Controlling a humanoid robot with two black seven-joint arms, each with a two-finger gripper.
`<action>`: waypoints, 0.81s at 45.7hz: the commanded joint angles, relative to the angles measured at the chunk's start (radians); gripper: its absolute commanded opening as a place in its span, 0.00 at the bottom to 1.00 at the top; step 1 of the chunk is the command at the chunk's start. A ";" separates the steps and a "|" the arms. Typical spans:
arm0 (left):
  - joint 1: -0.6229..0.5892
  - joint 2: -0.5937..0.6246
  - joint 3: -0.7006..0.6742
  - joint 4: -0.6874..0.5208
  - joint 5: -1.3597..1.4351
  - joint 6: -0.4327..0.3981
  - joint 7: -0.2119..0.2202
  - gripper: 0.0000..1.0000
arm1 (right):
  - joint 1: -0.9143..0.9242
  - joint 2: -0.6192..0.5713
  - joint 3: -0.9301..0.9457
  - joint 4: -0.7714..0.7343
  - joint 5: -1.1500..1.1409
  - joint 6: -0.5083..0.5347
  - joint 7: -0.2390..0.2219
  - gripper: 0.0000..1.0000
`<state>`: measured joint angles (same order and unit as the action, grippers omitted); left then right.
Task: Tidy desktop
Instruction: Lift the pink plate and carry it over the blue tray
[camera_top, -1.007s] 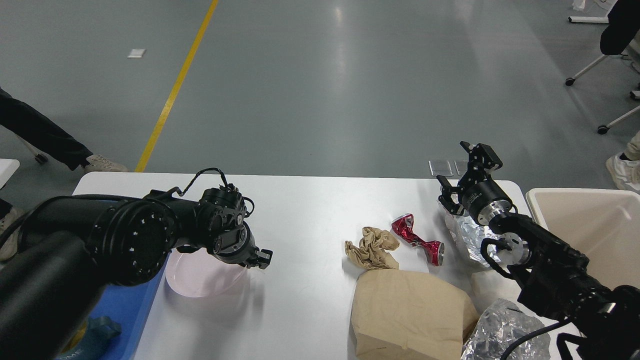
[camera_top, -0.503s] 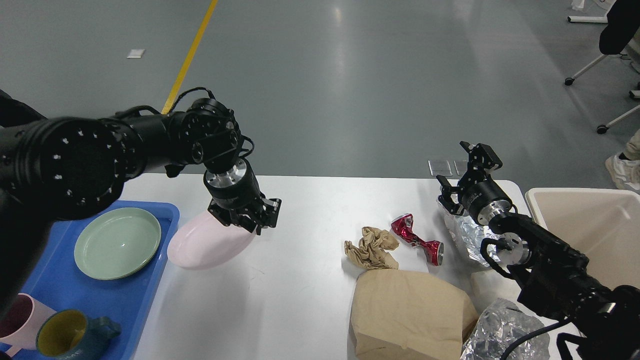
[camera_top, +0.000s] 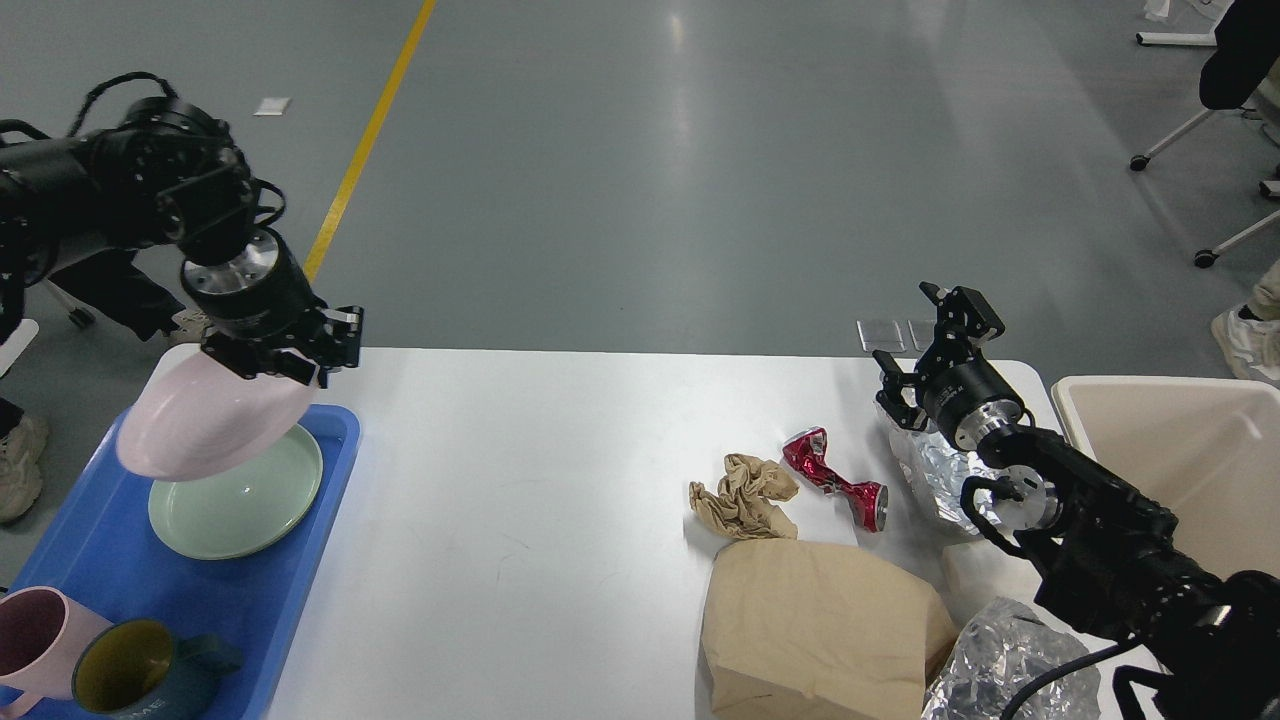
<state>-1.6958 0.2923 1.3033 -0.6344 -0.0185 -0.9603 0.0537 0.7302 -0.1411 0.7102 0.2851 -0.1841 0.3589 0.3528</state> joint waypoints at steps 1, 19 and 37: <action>0.034 0.086 0.011 0.012 0.011 0.000 0.015 0.02 | 0.000 0.000 0.000 0.000 0.000 0.000 0.000 1.00; 0.200 0.080 0.047 0.099 0.014 0.285 0.025 0.01 | 0.000 0.000 0.000 0.000 0.000 0.000 0.000 1.00; 0.344 -0.008 0.036 0.159 0.014 0.483 0.067 0.02 | 0.000 0.000 0.000 0.000 0.000 0.000 0.000 1.00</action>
<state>-1.3960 0.3061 1.3476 -0.4904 -0.0033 -0.5185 0.1194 0.7302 -0.1412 0.7102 0.2853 -0.1841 0.3590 0.3528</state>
